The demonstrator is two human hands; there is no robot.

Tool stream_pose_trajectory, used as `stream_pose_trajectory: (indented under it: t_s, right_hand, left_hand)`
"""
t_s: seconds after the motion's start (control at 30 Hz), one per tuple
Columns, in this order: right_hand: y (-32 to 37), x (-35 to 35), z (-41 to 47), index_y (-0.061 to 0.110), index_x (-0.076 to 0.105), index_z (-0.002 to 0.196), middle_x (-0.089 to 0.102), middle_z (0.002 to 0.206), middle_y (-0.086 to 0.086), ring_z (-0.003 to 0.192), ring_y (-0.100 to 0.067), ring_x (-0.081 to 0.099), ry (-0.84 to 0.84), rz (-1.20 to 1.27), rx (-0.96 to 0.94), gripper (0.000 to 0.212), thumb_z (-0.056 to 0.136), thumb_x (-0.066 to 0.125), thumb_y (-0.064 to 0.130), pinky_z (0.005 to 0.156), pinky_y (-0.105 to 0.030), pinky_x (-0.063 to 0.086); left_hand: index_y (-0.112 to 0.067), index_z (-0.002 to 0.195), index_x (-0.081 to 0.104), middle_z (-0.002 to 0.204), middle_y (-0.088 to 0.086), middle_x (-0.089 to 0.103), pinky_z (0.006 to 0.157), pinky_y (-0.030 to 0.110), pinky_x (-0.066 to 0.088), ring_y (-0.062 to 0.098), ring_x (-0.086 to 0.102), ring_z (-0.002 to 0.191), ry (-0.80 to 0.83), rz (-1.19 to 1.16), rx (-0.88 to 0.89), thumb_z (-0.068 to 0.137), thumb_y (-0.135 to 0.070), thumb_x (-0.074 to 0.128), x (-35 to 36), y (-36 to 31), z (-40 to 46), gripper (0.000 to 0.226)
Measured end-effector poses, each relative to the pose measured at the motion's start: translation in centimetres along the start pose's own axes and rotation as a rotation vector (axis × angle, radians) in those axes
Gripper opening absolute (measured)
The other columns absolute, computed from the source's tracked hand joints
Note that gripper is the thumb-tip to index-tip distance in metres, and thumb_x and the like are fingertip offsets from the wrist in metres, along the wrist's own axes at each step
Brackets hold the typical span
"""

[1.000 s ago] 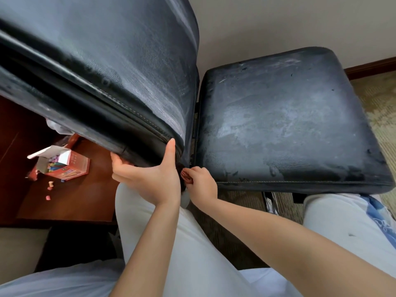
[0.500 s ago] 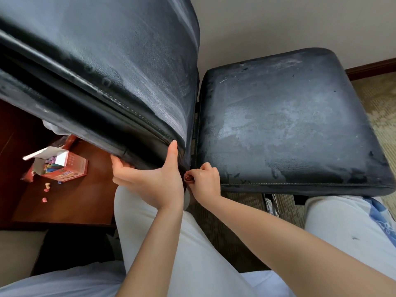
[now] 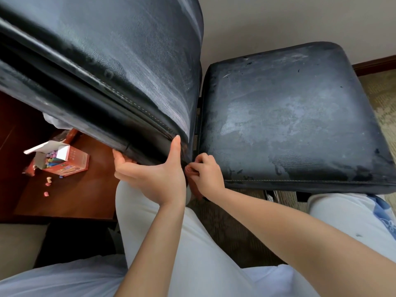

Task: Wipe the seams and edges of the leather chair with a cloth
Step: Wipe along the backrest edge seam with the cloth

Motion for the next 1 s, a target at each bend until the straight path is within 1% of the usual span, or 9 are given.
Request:
stream_pose_trajectory:
  t_s: [0.1, 0.2, 0.33, 0.53, 0.6, 0.7, 0.8, 0.87, 1.0]
  right_hand:
    - [0.3, -2.0, 0.4, 0.012, 0.063, 0.105, 0.056, 0.106, -0.002, 0.092, -0.018, 0.054, -0.014, 0.207, 0.121, 0.018, 0.093, 0.052, 0.02, 0.078, -0.031, 0.045]
    - [-0.1, -4.2, 0.7, 0.017, 0.058, 0.104, 0.062, 0.096, 0.003, 0.087, -0.014, 0.055, -0.103, 0.316, 0.271, 0.016, 0.097, 0.046, 0.025, 0.072, -0.027, 0.037]
    - [-0.7, -6.2, -0.1, 0.012, 0.048, 0.108, 0.054, 0.085, 0.002, 0.079, -0.019, 0.051, -0.184, 0.358, 0.366, 0.019, 0.1, 0.04, 0.027, 0.065, -0.029, 0.033]
    - [-0.5, -7.8, 0.2, 0.011, 0.048, 0.115, 0.055, 0.111, -0.003, 0.089, -0.017, 0.052, -0.337, 0.423, 0.282, 0.021, 0.099, 0.043, 0.023, 0.078, -0.034, 0.042]
    - [-0.2, -7.9, 0.2, 0.011, 0.048, 0.116, 0.052, 0.115, -0.003, 0.092, -0.019, 0.054, -0.322, 0.42, 0.239, 0.021, 0.098, 0.044, 0.021, 0.081, -0.035, 0.042]
    - [0.0, -7.6, -0.2, 0.014, 0.048, 0.117, 0.048, 0.118, -0.002, 0.093, -0.024, 0.056, -0.246, 0.367, 0.195, 0.021, 0.097, 0.045, 0.019, 0.077, -0.034, 0.043]
    - [-1.1, -7.0, -0.2, 0.014, 0.043, 0.124, 0.039, 0.128, -0.005, 0.09, -0.027, 0.058, -0.192, 0.202, 0.244, 0.029, 0.096, 0.048, 0.017, 0.075, -0.038, 0.047]
    - [-2.2, -6.7, 0.0, 0.011, 0.044, 0.125, 0.035, 0.132, -0.01, 0.094, -0.031, 0.057, -0.203, 0.039, 0.307, 0.032, 0.094, 0.051, 0.016, 0.076, -0.04, 0.048]
    - [-3.0, -5.7, -0.2, 0.003, 0.061, 0.097, 0.047, 0.128, -0.017, 0.103, -0.035, 0.052, -0.278, -0.195, 0.269, 0.013, 0.088, 0.06, 0.013, 0.077, -0.044, 0.049]
  left_hand:
    - [0.001, 0.139, 0.028, 0.12, 0.0, 0.03, 0.072, -0.011, 0.026, 0.003, 0.035, 0.101, 0.008, 0.003, 0.004, 0.058, -0.027, 0.089, -0.1, -0.1, -0.1, 0.106]
    - [-0.001, 0.14, 0.027, 0.123, 0.002, 0.03, 0.07, -0.012, 0.026, 0.003, 0.034, 0.102, 0.029, 0.0, -0.013, 0.058, -0.026, 0.089, -0.3, -0.3, -0.1, 0.106]
    - [-0.007, 0.141, 0.028, 0.127, 0.001, 0.033, 0.068, -0.01, 0.029, 0.002, 0.036, 0.103, 0.026, -0.011, -0.035, 0.057, -0.034, 0.088, -0.4, -0.2, 0.0, 0.107]
    - [-0.011, 0.142, 0.027, 0.129, -0.001, 0.033, 0.066, -0.006, 0.03, -0.001, 0.035, 0.105, 0.039, 0.0, -0.054, 0.057, -0.039, 0.087, -0.6, -0.3, 0.0, 0.108]
    - [-0.012, 0.142, 0.027, 0.131, 0.001, 0.034, 0.073, 0.0, 0.033, -0.001, 0.034, 0.106, 0.04, 0.014, -0.066, 0.057, -0.039, 0.087, -0.6, -0.4, 0.1, 0.108]
    - [-0.011, 0.142, 0.026, 0.132, 0.004, 0.035, 0.084, 0.017, 0.037, 0.005, 0.038, 0.111, 0.031, 0.036, -0.069, 0.057, -0.039, 0.088, -0.6, -0.6, 0.1, 0.109]
    - [-0.01, 0.143, 0.027, 0.131, 0.005, 0.035, 0.083, 0.022, 0.038, 0.014, 0.042, 0.116, 0.023, 0.04, -0.07, 0.056, -0.039, 0.088, -0.5, -0.5, 0.1, 0.109]
    - [-0.01, 0.142, 0.027, 0.131, 0.006, 0.036, 0.082, 0.018, 0.037, 0.015, 0.042, 0.116, 0.022, 0.039, -0.071, 0.057, -0.038, 0.088, -0.5, -0.5, 0.1, 0.109]
    - [-0.009, 0.142, 0.027, 0.13, 0.007, 0.037, 0.083, 0.016, 0.035, 0.016, 0.042, 0.117, 0.017, 0.04, -0.059, 0.057, -0.038, 0.088, -0.5, -0.3, 0.1, 0.108]
Point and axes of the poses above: each hand's wrist, its own z-axis towards the middle knuckle, its own x-axis out of the palm, y = z × x, the point moved 1 cm from there along z, towards the middle knuckle
